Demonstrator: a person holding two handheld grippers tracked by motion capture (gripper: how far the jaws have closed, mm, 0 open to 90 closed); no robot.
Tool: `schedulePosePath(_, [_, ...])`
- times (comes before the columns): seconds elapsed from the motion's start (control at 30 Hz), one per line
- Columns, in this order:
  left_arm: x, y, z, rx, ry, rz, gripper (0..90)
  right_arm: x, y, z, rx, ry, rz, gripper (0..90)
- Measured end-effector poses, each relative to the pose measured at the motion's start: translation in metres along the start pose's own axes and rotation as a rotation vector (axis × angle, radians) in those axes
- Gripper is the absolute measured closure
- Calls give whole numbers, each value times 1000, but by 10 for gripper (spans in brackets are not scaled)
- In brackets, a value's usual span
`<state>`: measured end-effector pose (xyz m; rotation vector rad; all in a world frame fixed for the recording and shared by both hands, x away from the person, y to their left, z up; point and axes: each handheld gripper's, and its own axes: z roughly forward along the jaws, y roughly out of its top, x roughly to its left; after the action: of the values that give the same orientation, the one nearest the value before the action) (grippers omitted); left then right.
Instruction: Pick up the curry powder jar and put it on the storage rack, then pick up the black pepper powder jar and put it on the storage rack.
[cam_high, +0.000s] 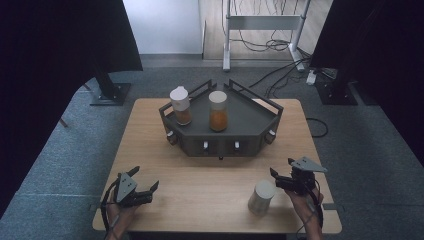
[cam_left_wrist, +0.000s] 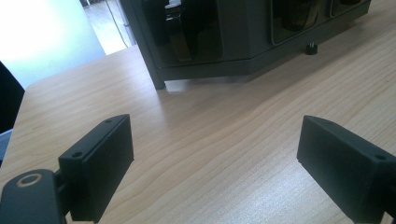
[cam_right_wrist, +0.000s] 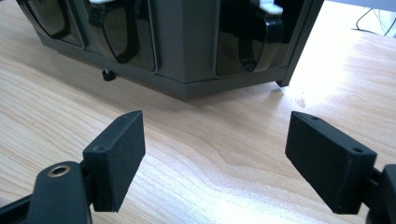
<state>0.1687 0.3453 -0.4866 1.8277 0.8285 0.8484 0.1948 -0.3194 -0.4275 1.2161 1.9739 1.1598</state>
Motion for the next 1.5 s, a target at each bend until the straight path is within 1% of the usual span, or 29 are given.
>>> schedulePosePath(0.4, [0, 0, 0, -1, 3, 0, 105, 1, -11, 9, 14, -17, 3, 194])
schedulePosePath(0.87, [0, -1, -1, -2, 4, 1, 105, 1, -22, 12, 13, -29, 9, 192])
schedulePosePath(1.27, [0, -1, -1, -3, 5, 1, 105, 1, -23, 14, 24, -27, 17, 190])
schedulePosePath(1.5, [0, -1, -1, -3, 6, 1, 105, 1, -23, 13, 18, -29, 18, 188])
